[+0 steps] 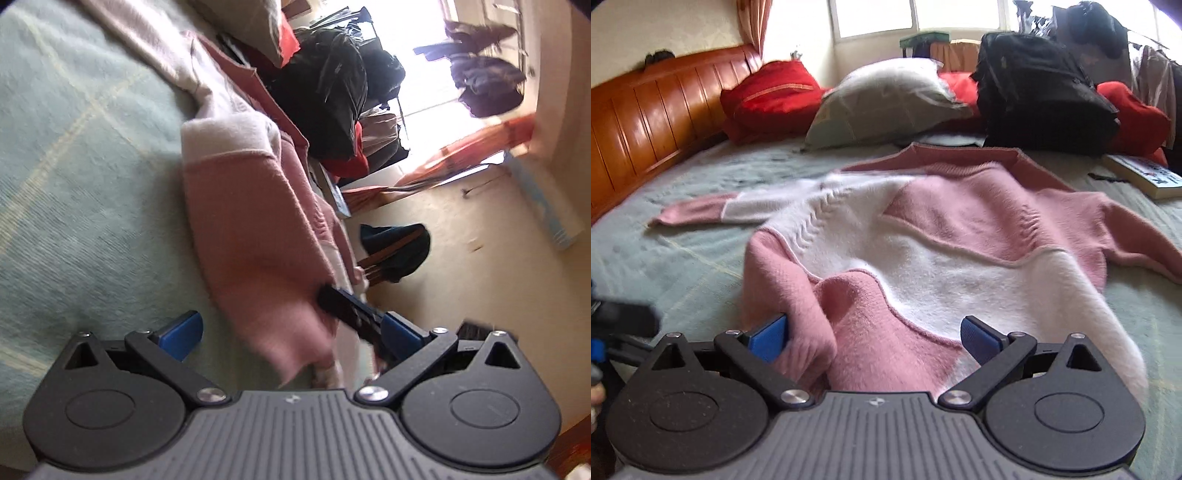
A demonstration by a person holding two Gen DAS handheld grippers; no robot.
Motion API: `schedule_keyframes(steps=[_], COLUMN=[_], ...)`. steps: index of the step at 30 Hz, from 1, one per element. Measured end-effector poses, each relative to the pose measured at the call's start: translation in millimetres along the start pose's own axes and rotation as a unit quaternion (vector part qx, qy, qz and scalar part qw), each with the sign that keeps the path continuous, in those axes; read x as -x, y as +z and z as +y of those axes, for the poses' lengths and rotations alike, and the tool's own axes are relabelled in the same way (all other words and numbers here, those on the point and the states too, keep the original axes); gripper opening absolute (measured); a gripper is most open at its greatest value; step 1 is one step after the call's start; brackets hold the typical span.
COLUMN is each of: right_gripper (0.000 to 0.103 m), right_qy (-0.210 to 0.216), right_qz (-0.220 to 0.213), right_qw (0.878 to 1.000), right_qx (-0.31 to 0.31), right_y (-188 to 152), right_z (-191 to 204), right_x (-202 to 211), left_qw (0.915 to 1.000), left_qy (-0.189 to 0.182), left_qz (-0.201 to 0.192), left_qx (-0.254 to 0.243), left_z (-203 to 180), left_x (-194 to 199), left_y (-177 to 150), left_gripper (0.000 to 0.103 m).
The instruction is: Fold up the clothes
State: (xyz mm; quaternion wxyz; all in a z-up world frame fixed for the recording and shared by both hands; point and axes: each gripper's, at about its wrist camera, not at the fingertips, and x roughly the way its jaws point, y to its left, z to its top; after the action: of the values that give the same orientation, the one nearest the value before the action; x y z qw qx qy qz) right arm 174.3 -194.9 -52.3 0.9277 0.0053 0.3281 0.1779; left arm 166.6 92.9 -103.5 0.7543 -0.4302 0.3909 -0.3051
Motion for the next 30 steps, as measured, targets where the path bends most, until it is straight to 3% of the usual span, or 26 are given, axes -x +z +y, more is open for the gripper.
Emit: schedule_keyframes(steps=[7, 12, 14, 16, 18, 21, 28, 29, 30], right_gripper=[0.101, 0.101, 0.101, 0.1, 0.101, 0.101, 0.101, 0.101, 0.101], right_qy=[-0.002, 0.021, 0.024, 0.015, -0.01, -0.057, -0.197, -0.204, -0.198], right_qz=[-0.014, -0.021, -0.028, -0.04, -0.058, -0.075, -0.105, -0.115, -0.123], right_qw=[1.0, 0.999, 0.996, 0.989, 0.973, 0.936, 0.819, 0.811, 0.814], right_qx=[-0.008, 0.039, 0.085, 0.144, 0.222, 0.338, 0.529, 0.537, 0.532], right_y=[-21, -30, -34, -40, -47, -59, -86, -86, -83], right_z=[-3, 11, 25, 42, 63, 90, 126, 130, 133], right_x=[28, 45, 48, 51, 52, 40, -27, -31, -28], left_qw=[0.9998, 0.9995, 0.9996, 0.9981, 0.9919, 0.9814, 0.9734, 0.9722, 0.971], left_qy=[-0.011, -0.014, 0.01, 0.056, 0.107, 0.158, 0.184, 0.187, 0.19], left_qz=[0.009, -0.002, -0.012, -0.024, -0.035, -0.047, -0.073, -0.075, -0.077], left_qx=[0.014, 0.028, 0.022, -0.013, -0.058, -0.097, -0.116, -0.12, -0.123], left_z=[1, 5, 0, -10, -22, -32, -35, -35, -36], left_x=[-8, 1, 8, 17, 26, 39, 70, 73, 76], left_y=[-4, -9, -9, -10, -12, -16, -24, -25, -26], left_gripper=[0.102, 0.102, 0.102, 0.102, 0.102, 0.102, 0.102, 0.102, 0.102])
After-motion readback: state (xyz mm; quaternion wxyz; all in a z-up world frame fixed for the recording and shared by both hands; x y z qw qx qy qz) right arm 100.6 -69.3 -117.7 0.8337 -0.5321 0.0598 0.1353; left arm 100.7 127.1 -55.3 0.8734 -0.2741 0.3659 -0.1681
